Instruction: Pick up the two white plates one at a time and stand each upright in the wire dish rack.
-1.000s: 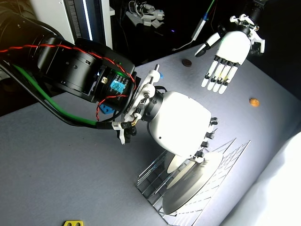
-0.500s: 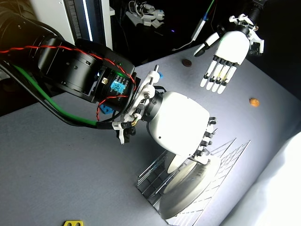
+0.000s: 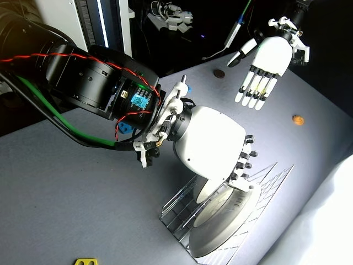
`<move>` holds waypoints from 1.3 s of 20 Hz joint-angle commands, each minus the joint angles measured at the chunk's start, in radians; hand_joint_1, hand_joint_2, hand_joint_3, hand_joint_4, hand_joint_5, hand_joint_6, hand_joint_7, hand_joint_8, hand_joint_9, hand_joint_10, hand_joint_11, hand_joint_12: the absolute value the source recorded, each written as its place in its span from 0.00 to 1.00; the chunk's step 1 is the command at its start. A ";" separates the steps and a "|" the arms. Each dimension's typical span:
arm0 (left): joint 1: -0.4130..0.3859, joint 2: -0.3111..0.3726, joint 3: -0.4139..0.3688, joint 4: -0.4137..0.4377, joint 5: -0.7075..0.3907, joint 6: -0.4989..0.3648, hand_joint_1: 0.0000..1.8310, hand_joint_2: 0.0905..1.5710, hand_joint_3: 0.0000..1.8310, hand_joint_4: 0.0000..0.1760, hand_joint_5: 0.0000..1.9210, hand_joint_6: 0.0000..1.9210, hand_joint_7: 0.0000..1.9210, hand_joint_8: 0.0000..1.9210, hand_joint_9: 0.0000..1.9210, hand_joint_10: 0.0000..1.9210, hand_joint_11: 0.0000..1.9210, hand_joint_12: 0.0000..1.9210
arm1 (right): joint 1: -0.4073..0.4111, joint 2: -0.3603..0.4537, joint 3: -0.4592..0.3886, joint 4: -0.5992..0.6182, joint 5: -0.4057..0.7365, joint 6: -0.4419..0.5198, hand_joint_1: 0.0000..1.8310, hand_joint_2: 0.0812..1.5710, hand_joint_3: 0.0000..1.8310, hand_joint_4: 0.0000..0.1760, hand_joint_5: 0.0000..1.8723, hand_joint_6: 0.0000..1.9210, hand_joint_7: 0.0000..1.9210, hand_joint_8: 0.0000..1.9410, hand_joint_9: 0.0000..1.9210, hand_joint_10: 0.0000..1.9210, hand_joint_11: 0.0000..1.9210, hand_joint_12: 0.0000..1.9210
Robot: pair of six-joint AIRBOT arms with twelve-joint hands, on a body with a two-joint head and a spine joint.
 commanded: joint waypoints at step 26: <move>-0.020 0.013 -0.017 -0.052 -0.003 -0.009 0.00 0.69 0.00 0.00 0.11 0.00 0.13 0.00 0.11 0.00 0.00 0.16 | 0.161 0.039 -0.031 -0.008 0.109 0.033 0.48 0.70 0.00 0.00 0.24 0.00 0.28 0.00 0.26 0.01 0.00 0.66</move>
